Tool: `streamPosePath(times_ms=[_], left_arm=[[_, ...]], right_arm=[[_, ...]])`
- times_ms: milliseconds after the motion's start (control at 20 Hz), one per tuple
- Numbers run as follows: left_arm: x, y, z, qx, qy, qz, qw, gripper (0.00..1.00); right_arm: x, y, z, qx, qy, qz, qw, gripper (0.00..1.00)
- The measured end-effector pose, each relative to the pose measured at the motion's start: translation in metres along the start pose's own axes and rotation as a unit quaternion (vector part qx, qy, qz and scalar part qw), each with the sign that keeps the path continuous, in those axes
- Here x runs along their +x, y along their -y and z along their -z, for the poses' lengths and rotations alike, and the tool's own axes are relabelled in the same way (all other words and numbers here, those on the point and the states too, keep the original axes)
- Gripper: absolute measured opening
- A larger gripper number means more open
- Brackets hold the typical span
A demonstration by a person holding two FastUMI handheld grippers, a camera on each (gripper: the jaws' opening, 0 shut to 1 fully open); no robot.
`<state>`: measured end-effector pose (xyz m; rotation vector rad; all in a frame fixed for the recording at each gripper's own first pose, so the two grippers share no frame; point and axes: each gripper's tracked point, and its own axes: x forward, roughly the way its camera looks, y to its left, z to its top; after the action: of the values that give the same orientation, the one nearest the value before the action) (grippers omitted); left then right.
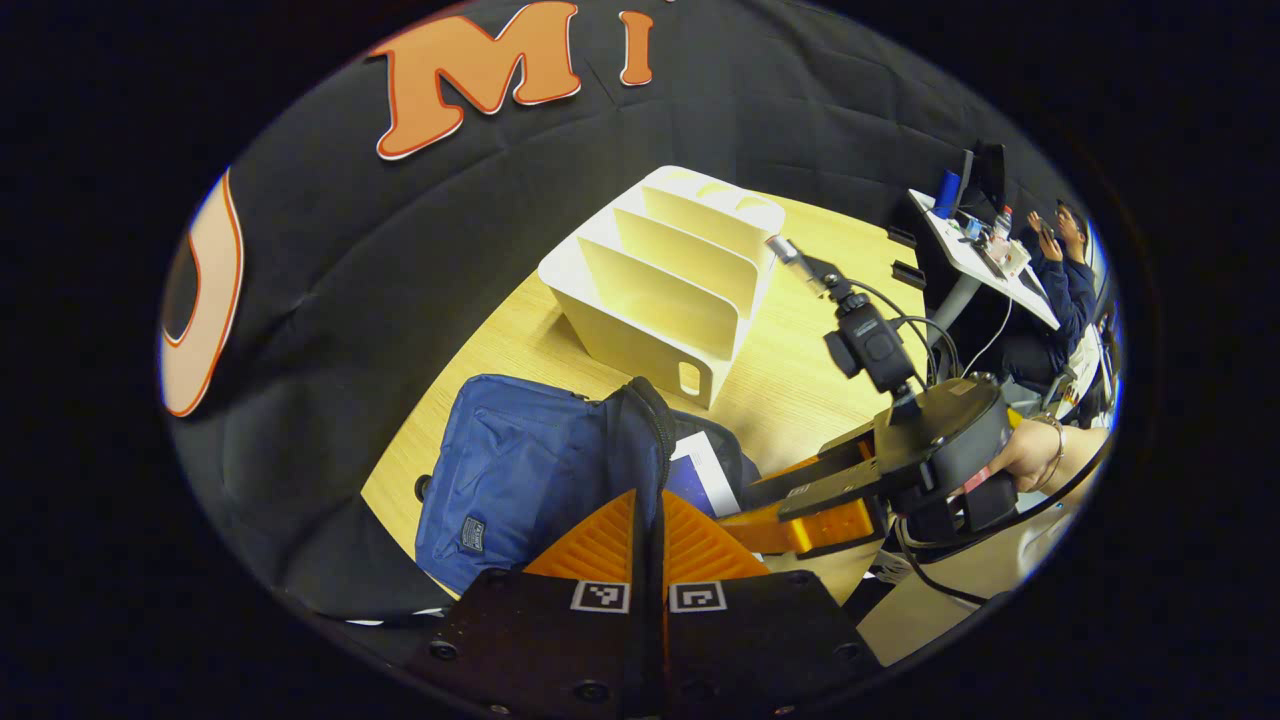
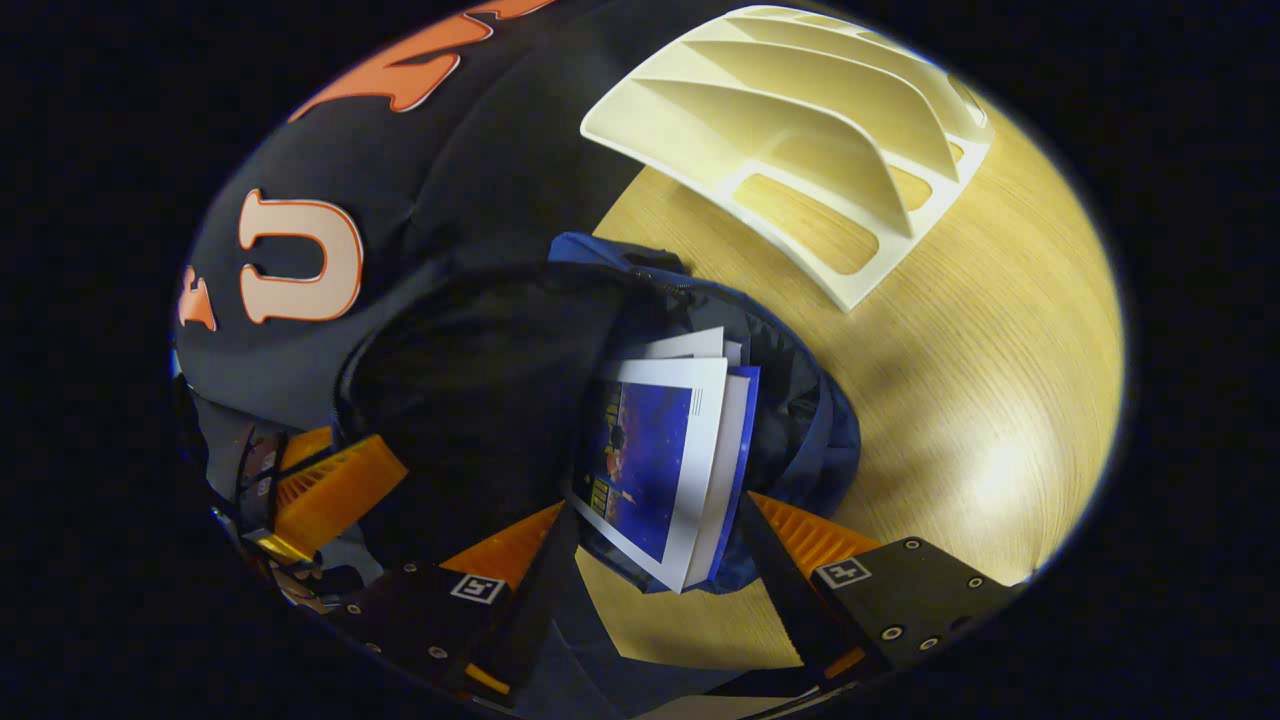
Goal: Open the schoolbag, grab two books from the bookshelf and put them into the schoolbag.
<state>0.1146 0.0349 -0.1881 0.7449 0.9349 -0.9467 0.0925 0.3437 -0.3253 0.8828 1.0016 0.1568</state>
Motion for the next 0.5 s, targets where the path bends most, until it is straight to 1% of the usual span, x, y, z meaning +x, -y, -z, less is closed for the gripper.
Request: streamPosePath(times_ms=[50,100,200,250,350,450,500], left_arm=[[0.001,0.004,0.0,0.001,0.001,0.004,1.0,0.01],[0.0,0.008,-0.001,0.003,0.002,0.008,1.0,0.07],[0.0,0.012,-0.002,0.008,0.005,0.011,1.0,0.07],[0.001,0.016,-0.002,0.009,0.003,0.015,1.0,0.0],[0.003,0.016,-0.002,0.008,0.003,0.017,1.0,0.01],[0.001,0.012,0.0,-0.007,0.002,0.017,1.0,0.01],[0.0,0.007,0.0,-0.015,0.005,0.012,1.0,0.0]], right_arm=[[0.005,-0.004,0.001,0.001,-0.002,-0.003,1.0,0.96],[0.009,-0.008,0.002,0.0,-0.005,-0.007,1.0,0.97],[0.016,-0.012,0.001,-0.01,-0.001,-0.004,1.0,0.97],[0.021,-0.015,-0.002,-0.012,0.002,-0.003,1.0,0.97],[0.029,-0.017,-0.007,-0.015,0.003,-0.006,1.0,0.99],[0.021,-0.015,-0.01,-0.011,0.006,-0.009,1.0,0.99],[0.012,-0.01,-0.016,-0.011,0.016,-0.006,1.0,0.98]])
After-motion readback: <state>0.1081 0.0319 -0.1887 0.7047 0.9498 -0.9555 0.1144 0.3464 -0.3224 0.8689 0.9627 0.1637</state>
